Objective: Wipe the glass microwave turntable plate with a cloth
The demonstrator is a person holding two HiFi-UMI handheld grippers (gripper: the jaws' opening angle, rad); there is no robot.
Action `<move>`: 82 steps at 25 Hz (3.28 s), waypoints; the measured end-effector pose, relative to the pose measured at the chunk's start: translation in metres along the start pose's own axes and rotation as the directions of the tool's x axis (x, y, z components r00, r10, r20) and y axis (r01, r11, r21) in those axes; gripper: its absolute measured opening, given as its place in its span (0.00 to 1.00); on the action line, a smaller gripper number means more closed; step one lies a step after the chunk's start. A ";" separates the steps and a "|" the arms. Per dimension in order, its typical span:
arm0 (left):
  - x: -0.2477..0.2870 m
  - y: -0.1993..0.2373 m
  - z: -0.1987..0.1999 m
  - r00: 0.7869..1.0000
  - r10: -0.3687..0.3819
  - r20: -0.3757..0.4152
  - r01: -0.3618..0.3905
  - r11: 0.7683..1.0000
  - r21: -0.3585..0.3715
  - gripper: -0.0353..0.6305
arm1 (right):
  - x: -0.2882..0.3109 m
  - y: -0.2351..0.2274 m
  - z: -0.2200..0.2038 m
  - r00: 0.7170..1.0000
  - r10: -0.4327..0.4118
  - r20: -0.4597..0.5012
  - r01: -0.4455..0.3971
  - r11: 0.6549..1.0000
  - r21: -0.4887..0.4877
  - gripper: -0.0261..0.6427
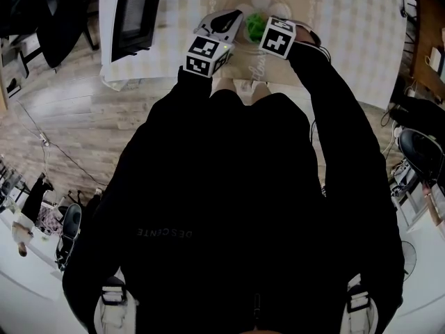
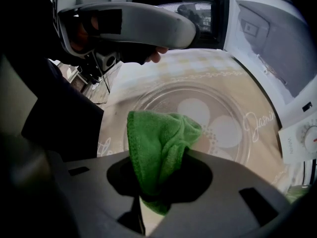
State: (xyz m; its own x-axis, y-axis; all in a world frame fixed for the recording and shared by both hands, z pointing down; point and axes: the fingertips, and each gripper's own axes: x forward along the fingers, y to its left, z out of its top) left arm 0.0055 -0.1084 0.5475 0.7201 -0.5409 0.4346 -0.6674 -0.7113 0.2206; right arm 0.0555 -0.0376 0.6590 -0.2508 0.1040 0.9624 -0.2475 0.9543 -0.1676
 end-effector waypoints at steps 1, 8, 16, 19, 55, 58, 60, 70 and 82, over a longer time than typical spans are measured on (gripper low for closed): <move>-0.001 -0.002 -0.001 1.000 -0.004 -0.001 0.004 1.000 0.003 0.09 | 0.000 0.004 -0.001 1.000 0.006 -0.004 -0.006 1.000 -0.002 0.20; -0.002 -0.016 -0.006 1.000 -0.022 -0.006 0.022 1.000 0.005 0.09 | 0.006 0.038 -0.005 0.997 0.069 -0.022 -0.069 0.998 -0.009 0.20; 0.001 -0.029 -0.003 0.999 -0.041 -0.009 0.042 0.999 0.017 0.09 | 0.009 0.077 -0.014 0.987 0.157 -0.034 -0.157 0.988 0.001 0.20; 0.002 -0.032 -0.002 0.999 -0.048 -0.011 0.048 0.999 0.024 0.09 | 0.008 0.084 -0.016 0.984 0.177 -0.038 -0.177 0.984 -0.002 0.20; 0.054 -0.014 0.053 0.997 -0.060 0.047 0.059 0.998 0.027 0.09 | -0.086 -0.135 -0.026 0.941 -0.328 0.087 0.317 0.941 0.123 0.21; 0.058 -0.012 0.045 0.998 -0.061 0.035 0.060 0.998 0.015 0.09 | -0.065 -0.140 -0.030 0.942 -0.327 0.081 0.318 0.942 0.104 0.21; 0.060 -0.011 0.040 0.998 -0.059 0.027 0.059 0.998 0.010 0.09 | -0.053 -0.143 -0.034 0.942 -0.328 0.075 0.321 0.943 0.083 0.21; 0.066 -0.013 0.028 0.998 -0.059 0.007 0.059 0.998 -0.005 0.09 | -0.033 -0.131 -0.046 0.969 -0.240 0.058 0.231 0.964 0.135 0.21; 0.065 -0.032 0.018 0.996 -0.085 -0.007 0.085 0.996 0.000 0.09 | -0.033 -0.102 -0.061 0.970 -0.240 0.024 0.238 0.969 0.067 0.21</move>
State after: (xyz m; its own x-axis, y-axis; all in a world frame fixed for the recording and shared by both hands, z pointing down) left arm 0.0768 -0.1286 0.5533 0.7730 -0.4753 0.4202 -0.6037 -0.7548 0.2568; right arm 0.1457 -0.1212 0.6573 -0.2063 -0.1353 0.9691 -0.3619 0.9307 0.0529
